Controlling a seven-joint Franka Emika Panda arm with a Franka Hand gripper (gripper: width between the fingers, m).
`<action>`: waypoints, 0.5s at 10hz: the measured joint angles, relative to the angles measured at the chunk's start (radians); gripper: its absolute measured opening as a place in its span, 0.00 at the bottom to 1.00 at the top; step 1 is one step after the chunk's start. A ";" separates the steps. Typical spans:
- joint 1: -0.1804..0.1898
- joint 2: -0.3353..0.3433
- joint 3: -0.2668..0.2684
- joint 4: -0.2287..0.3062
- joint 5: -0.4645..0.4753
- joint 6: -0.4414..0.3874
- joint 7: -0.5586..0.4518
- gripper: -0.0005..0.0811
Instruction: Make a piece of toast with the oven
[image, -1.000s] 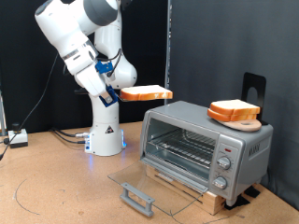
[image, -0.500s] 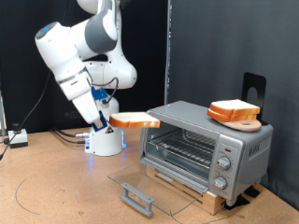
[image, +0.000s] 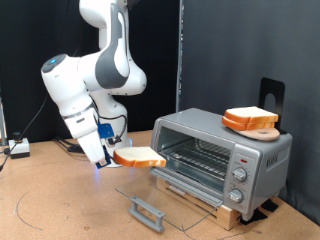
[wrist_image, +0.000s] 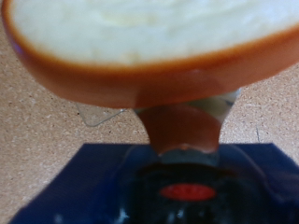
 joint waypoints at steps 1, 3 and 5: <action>0.010 0.013 0.015 0.000 0.009 0.019 -0.001 0.49; 0.037 0.019 0.047 -0.001 0.054 0.042 -0.012 0.49; 0.066 0.015 0.084 -0.001 0.090 0.053 -0.013 0.49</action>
